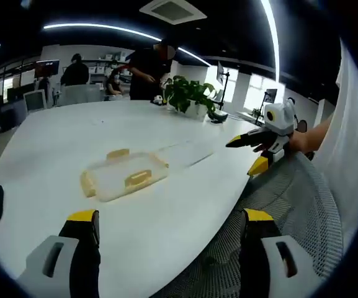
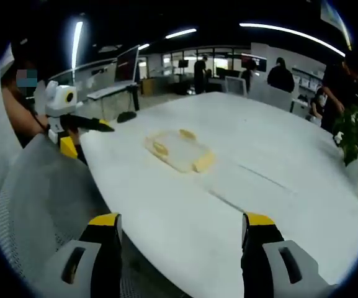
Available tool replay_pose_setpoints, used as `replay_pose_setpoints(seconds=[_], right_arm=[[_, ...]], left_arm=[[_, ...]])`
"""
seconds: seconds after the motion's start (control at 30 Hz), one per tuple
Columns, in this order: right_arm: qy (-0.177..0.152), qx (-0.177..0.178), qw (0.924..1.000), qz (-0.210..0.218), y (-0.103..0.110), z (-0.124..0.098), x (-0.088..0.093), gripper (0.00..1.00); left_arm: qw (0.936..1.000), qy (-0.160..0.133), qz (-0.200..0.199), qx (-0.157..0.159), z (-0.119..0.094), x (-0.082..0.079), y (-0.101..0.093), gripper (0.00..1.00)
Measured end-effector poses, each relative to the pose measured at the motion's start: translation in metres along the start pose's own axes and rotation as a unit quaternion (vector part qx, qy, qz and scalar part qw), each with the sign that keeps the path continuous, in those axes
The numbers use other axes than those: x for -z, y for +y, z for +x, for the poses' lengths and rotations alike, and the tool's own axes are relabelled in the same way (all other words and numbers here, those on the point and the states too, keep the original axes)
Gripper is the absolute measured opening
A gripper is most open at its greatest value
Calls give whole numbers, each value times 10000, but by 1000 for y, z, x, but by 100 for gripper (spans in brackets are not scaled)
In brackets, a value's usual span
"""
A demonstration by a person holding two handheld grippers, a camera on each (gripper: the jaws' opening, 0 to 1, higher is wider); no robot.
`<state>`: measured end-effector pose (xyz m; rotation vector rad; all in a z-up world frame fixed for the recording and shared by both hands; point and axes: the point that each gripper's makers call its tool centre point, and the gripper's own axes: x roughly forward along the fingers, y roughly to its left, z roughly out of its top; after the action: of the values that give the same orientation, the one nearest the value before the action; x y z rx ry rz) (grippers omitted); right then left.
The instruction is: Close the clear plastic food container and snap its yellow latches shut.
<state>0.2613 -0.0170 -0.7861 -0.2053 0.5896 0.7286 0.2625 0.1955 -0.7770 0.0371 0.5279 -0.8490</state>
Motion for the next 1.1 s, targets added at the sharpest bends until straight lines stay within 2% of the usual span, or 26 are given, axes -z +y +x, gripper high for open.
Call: replay_pose_setpoints(seconds=[1.1], right_arm=[[24, 69, 10000, 17, -3, 0, 2, 78]], left_arm=[[9999, 31, 88, 38, 1, 1, -1, 94]])
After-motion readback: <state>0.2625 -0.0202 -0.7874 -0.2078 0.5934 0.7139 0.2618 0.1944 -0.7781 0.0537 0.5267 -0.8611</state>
